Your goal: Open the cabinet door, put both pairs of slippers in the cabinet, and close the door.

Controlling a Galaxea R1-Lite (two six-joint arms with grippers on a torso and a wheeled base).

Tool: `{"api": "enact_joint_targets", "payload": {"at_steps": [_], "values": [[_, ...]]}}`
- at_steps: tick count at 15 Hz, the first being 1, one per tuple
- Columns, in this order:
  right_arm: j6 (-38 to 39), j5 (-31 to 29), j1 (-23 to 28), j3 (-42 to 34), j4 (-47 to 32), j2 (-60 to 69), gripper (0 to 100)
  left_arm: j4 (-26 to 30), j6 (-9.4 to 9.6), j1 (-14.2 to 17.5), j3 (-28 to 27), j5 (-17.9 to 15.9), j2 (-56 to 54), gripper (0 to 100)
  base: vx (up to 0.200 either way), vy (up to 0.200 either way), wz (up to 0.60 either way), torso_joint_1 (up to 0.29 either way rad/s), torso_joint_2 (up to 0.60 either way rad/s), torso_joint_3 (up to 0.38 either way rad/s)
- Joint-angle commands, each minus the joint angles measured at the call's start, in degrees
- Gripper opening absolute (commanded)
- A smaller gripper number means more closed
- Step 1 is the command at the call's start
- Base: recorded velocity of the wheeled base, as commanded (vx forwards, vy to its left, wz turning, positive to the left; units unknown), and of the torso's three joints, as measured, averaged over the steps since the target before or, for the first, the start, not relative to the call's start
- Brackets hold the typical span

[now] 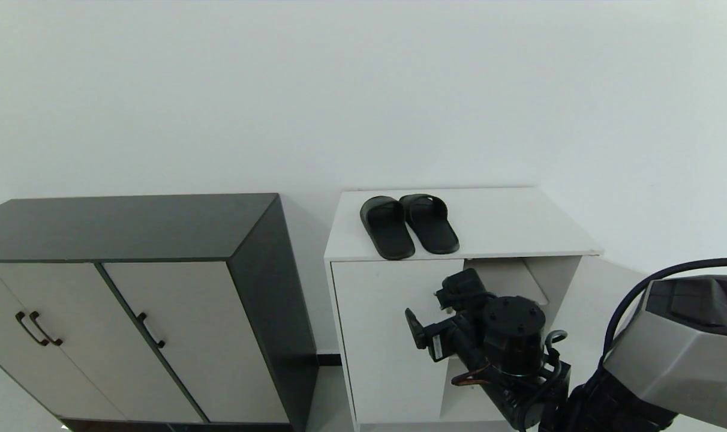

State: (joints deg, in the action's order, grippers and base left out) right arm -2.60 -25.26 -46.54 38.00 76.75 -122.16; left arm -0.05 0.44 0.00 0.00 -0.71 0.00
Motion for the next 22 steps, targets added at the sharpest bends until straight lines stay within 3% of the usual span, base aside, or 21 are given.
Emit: {"api": "enact_joint_targets", "payload": {"at_steps": [1, 3, 4, 6, 7, 8, 10, 17, 22], "values": [[-0.66, 0.21, 0.05, -0.29, 0.94, -0.8, 100, -0.04, 0.0, 0.0, 0.0, 0.0, 0.09, 0, 0.0, 0.0, 0.0, 0.036, -0.06, -0.041], [-2.94, 0.39, -0.3, 0.67, 1.56, 0.17, 100, -0.04, 0.0, 0.0, 0.0, 0.0, 0.09, 0, 0.0, 0.0, 0.0, 0.0, 0.0, 0.0], [-3.12, 0.3, -0.83, 4.54, -2.57, 2.89, 100, -0.04, 0.0, 0.0, 0.0, 0.0, 0.09, 0, 0.0, 0.0, 0.0, 0.0, 0.0, 0.0], [-0.3, 0.21, -0.83, 12.01, -22.35, 10.28, 100, -0.04, 0.0, 0.0, 0.0, 0.0, 0.09, 0, 0.0, 0.0, 0.0, 0.0, 0.0, 0.0], [1.98, -0.14, -0.83, 14.3, -27.71, 11.68, 100, -0.04, 0.09, 0.0, 0.0, 0.0, 0.09, 0, 0.0, 0.0, 0.0, 0.0, 0.0, 0.0], [8.92, -2.08, -0.83, 20.27, -40.45, 14.14, 100, -0.04, 0.0, 0.0, 0.0, 0.0, 0.09, 0, 0.0, 0.0, 0.0, 0.0, 0.0, 0.0], [14.46, -4.8, -0.65, 24.76, -46.25, 13.88, 100, -0.04, 0.0, 0.0, 0.0, 0.09, 0.09, 0, 0.0, 0.0, 0.0, 0.0, 0.0, 0.0], [16.13, -5.06, 0.58, 27.39, -44.32, 7.55, 100, -0.04, 0.0, 0.0, 0.0, 0.09, 0.09, 0, 0.0, 0.0, 0.0, 0.0, 0.0, 0.0], [15.96, -5.15, 1.46, 27.48, -41.6, 5.44, 100, -0.04, 0.0, 0.0, 0.0, 0.09, 0.09, 0, 0.2, 0.0, 0.0, 0.0, 0.0, 0.002]]}}
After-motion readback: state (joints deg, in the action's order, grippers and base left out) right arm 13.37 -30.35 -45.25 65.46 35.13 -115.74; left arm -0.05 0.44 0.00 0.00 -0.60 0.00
